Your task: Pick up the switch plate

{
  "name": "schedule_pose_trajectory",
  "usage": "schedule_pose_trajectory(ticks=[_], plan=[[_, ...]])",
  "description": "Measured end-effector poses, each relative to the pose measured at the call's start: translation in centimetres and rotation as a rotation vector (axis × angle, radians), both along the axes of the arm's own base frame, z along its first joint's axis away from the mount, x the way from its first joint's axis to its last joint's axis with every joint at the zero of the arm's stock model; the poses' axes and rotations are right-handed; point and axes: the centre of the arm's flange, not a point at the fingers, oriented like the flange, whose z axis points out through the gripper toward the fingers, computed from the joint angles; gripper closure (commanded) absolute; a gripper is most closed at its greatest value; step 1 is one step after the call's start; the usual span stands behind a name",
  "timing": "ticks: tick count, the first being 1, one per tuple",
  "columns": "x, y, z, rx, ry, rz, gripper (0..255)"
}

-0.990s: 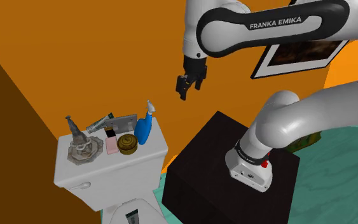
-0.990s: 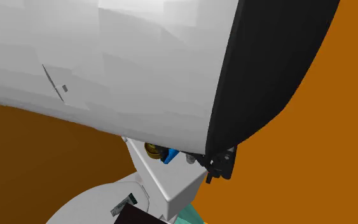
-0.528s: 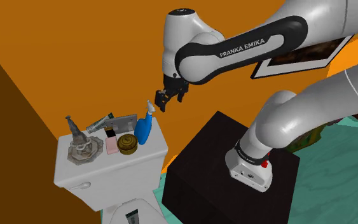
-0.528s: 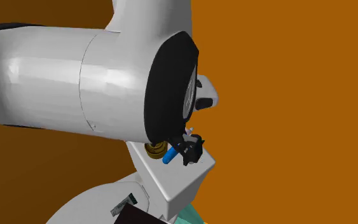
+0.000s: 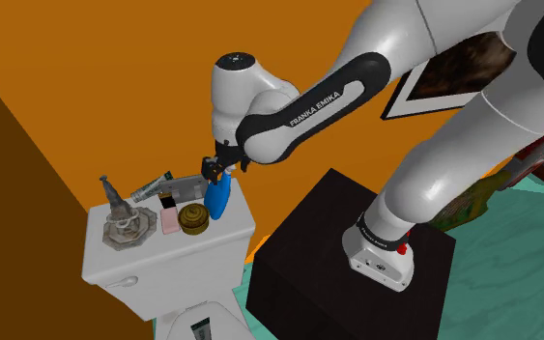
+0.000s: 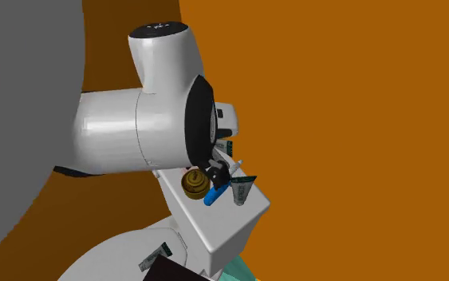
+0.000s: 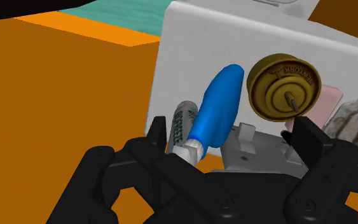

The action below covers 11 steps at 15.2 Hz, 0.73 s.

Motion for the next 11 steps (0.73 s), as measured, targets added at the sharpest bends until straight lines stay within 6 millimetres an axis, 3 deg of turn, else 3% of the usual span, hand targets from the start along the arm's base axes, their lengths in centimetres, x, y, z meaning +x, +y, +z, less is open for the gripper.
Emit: schedule_pose_trajectory(ticks=[11], plan=[[8.7,7.1,-7.9,-0.013,-0.127,-0.147,0]])
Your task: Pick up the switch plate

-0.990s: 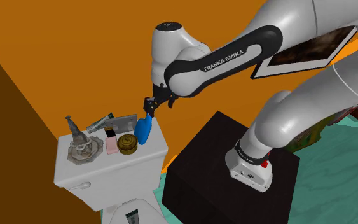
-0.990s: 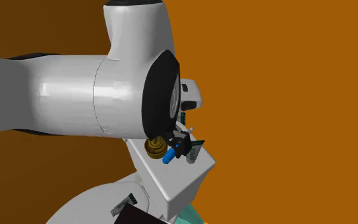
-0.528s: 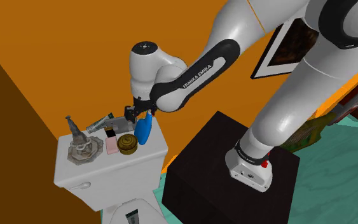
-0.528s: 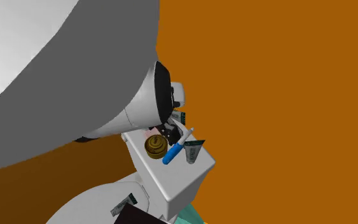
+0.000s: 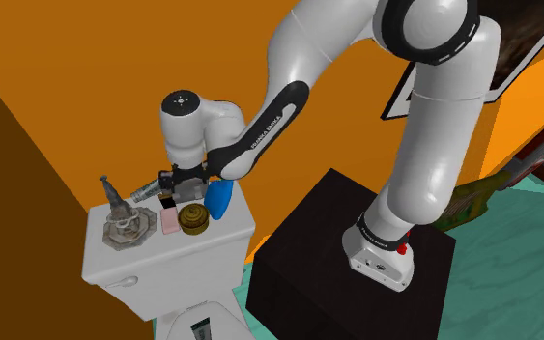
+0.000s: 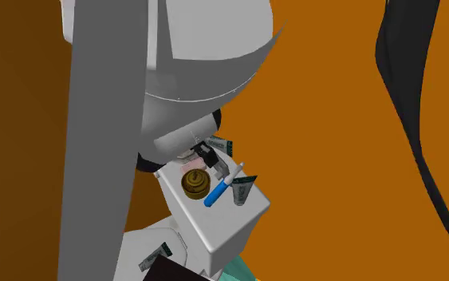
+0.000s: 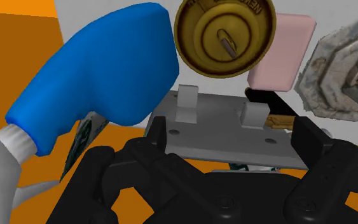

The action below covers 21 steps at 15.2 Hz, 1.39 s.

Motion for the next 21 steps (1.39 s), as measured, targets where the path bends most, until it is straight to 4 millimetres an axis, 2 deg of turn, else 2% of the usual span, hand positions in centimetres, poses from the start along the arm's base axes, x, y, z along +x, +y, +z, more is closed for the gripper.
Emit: schedule_pose_trajectory(ticks=[5,12,13,15,21], plan=[[3.8,2.5,-3.4,-0.009,-0.051,-0.059,0],[4.2,2.5,-6.8,-0.008,-0.059,-0.065,0],[4.3,2.6,-6.9,-0.006,-0.062,-0.064,255],[4.6,3.1,-6.1,0.022,-0.085,-0.056,255],[5.1,3.1,-6.1,0.006,-0.084,-0.064,255]])
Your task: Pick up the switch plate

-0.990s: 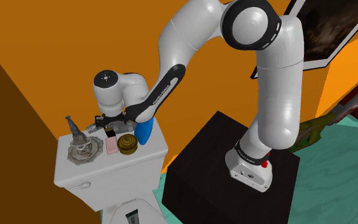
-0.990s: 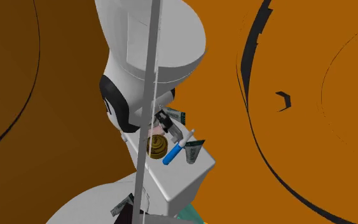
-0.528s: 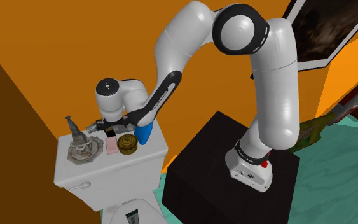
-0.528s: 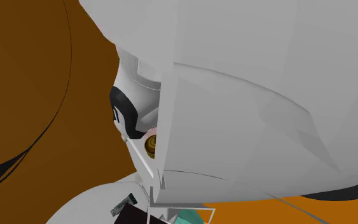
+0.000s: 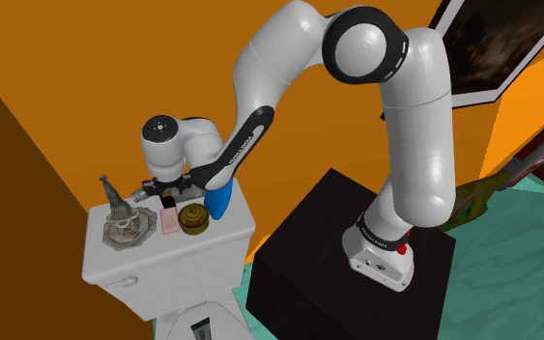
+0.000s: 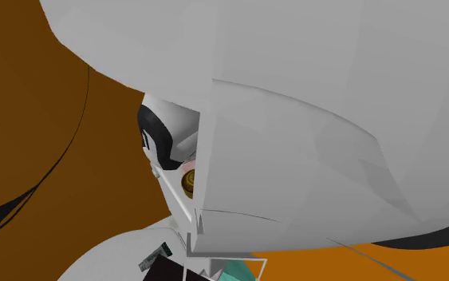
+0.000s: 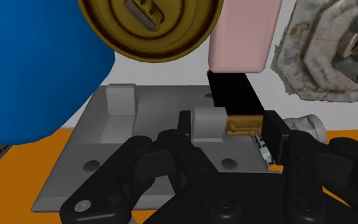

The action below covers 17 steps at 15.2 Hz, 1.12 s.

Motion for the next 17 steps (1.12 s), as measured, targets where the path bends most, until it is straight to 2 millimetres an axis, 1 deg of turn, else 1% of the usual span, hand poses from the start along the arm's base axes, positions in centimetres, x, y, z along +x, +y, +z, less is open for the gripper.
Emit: schedule_pose_trajectory(ticks=[3,8,17], plan=[[-0.1,-0.2,0.1,-0.001,0.002,0.001,255],[-0.8,-0.5,1.4,-0.014,0.025,-0.003,255],[-0.8,-0.5,6.0,-0.015,0.027,-0.003,255]])
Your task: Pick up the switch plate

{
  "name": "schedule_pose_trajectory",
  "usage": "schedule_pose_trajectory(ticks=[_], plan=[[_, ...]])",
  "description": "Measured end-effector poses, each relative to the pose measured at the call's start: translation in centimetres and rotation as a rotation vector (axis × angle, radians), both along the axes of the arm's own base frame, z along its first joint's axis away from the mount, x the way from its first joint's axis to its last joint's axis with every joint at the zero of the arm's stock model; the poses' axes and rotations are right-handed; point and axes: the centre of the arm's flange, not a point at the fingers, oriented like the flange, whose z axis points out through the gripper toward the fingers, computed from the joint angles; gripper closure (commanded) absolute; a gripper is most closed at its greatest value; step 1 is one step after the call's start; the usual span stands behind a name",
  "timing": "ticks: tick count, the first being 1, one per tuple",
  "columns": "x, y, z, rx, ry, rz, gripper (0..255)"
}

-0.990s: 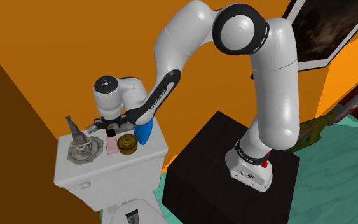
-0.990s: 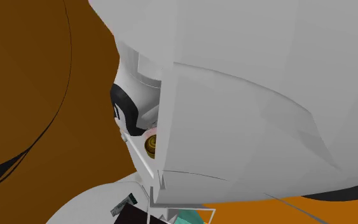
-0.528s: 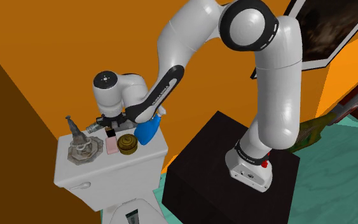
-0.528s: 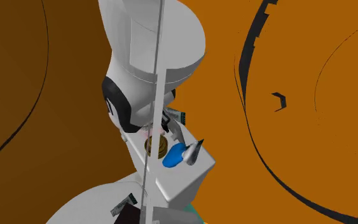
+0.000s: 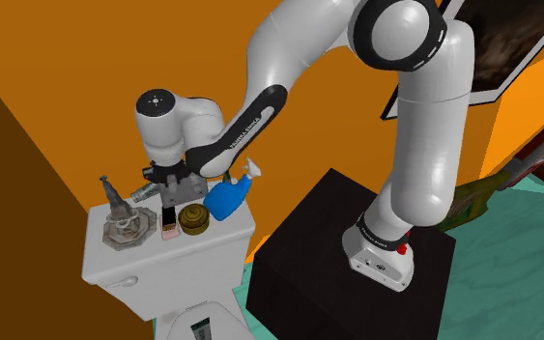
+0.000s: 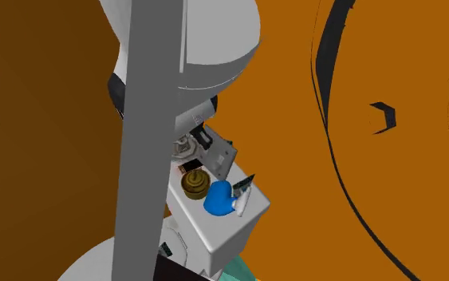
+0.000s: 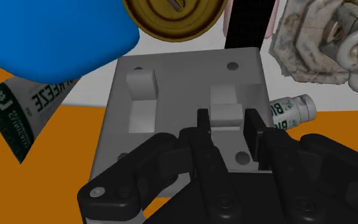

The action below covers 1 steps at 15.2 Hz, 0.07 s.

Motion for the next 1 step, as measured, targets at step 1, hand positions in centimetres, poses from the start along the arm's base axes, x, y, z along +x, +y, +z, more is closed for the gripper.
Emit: schedule_pose_trajectory(ticks=[1], plan=[[-0.02,0.0,0.31,0.0,0.0,0.0,255]])
